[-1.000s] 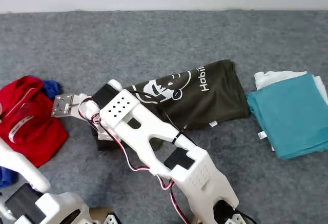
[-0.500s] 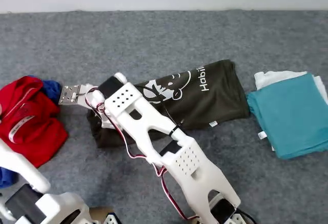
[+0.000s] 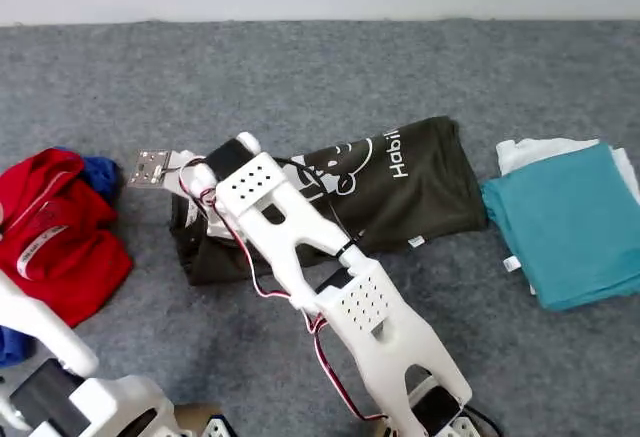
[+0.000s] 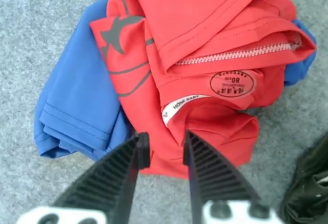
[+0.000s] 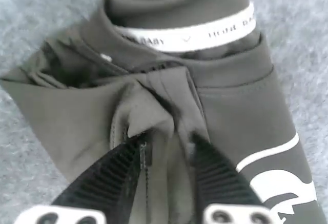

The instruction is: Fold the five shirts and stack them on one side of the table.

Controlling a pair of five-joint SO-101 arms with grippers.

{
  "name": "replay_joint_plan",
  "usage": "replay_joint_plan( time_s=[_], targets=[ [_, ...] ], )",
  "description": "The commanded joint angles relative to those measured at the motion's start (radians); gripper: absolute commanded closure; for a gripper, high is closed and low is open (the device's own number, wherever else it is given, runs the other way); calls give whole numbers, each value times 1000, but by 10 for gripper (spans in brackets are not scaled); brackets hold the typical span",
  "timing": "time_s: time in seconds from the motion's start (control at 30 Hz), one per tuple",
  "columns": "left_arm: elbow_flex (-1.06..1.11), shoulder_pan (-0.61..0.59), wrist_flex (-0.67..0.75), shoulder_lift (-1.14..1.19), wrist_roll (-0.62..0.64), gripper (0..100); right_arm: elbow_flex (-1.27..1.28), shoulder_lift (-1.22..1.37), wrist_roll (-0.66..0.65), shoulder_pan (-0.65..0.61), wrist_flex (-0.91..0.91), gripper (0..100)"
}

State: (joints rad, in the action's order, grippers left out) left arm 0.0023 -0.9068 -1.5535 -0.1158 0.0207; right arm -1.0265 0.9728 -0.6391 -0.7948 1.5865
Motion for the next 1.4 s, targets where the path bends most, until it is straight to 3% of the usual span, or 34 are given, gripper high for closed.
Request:
replay_joint_plan(
  time_s=[0.0,0.17,0.37,0.67,0.9,1.23,1.37],
  targets=[
    [-2,9,14,-43,-2,881,-44,-18,32,10,-2,799],
    [-2,9,14,-43,-2,881,-63,-47,35,12,16,785],
    [-2,9,14,-41,-2,881,-138,-139,54,2,214,786],
    [-2,9,14,-41,-2,881,241,-352,104,10,213,786],
    [-2,11,14,-41,-2,881,539,-453,150,-77,199,786],
    [28,11,25,-43,-2,881,543,-417,84,58,137,786],
    [30,11,29,-43,-2,881,542,-355,43,114,22,786]
  ],
)
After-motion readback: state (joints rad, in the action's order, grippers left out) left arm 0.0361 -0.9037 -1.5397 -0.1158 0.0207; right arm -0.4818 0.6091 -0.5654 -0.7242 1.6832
